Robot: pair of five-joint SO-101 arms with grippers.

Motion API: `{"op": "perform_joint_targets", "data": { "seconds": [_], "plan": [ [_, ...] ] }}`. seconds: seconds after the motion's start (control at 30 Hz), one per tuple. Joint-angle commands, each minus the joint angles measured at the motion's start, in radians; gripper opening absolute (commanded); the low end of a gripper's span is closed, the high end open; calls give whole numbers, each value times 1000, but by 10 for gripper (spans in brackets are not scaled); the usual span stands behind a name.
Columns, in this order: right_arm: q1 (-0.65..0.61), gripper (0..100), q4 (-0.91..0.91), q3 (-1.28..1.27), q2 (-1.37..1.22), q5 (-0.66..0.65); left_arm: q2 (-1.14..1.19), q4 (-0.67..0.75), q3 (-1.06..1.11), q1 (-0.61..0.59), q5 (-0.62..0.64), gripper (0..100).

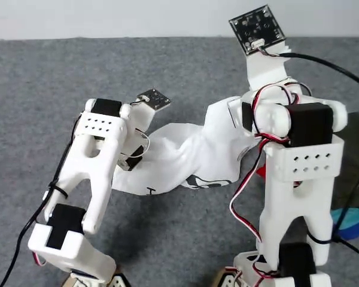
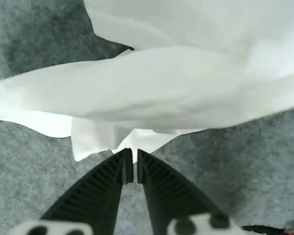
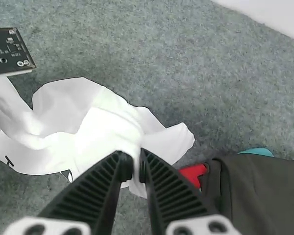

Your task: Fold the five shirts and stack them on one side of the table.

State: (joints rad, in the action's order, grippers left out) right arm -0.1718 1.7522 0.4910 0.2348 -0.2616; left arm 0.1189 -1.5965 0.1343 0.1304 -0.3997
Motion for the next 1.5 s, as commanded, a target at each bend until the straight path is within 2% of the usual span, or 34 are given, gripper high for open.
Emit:
{"op": "perform_joint_targets", "data": {
  "seconds": [0.0, 0.17, 0.3, 0.4, 0.53, 0.7, 0.9, 1.13, 1.3, 1.47],
  "plan": [
    [5, 9, 28, 0, 19, -2, -49, 37, -45, -18, 2, 18],
    [5, 9, 28, 0, 19, -2, -48, 2, -134, -58, 106, 130],
    [5, 9, 28, 0, 19, -2, -37, -6, -173, -115, 107, 182],
    [5, 9, 28, 0, 19, -2, -37, 31, -137, -147, 106, 182],
    [5, 9, 28, 0, 19, -2, -37, 69, -62, -158, 29, 182],
    [5, 9, 28, 0, 19, -2, -37, 133, -31, -149, 31, 182],
    [5, 9, 28, 0, 19, -2, -28, 152, -30, -112, 28, 182],
    [5, 9, 28, 0, 19, -2, 155, 155, -38, -103, 31, 181],
    [5, 9, 28, 0, 19, -2, 176, 155, -38, -95, 29, 180],
    [5, 9, 28, 0, 19, -2, 172, 149, -38, -94, 28, 100]
  ]
}}
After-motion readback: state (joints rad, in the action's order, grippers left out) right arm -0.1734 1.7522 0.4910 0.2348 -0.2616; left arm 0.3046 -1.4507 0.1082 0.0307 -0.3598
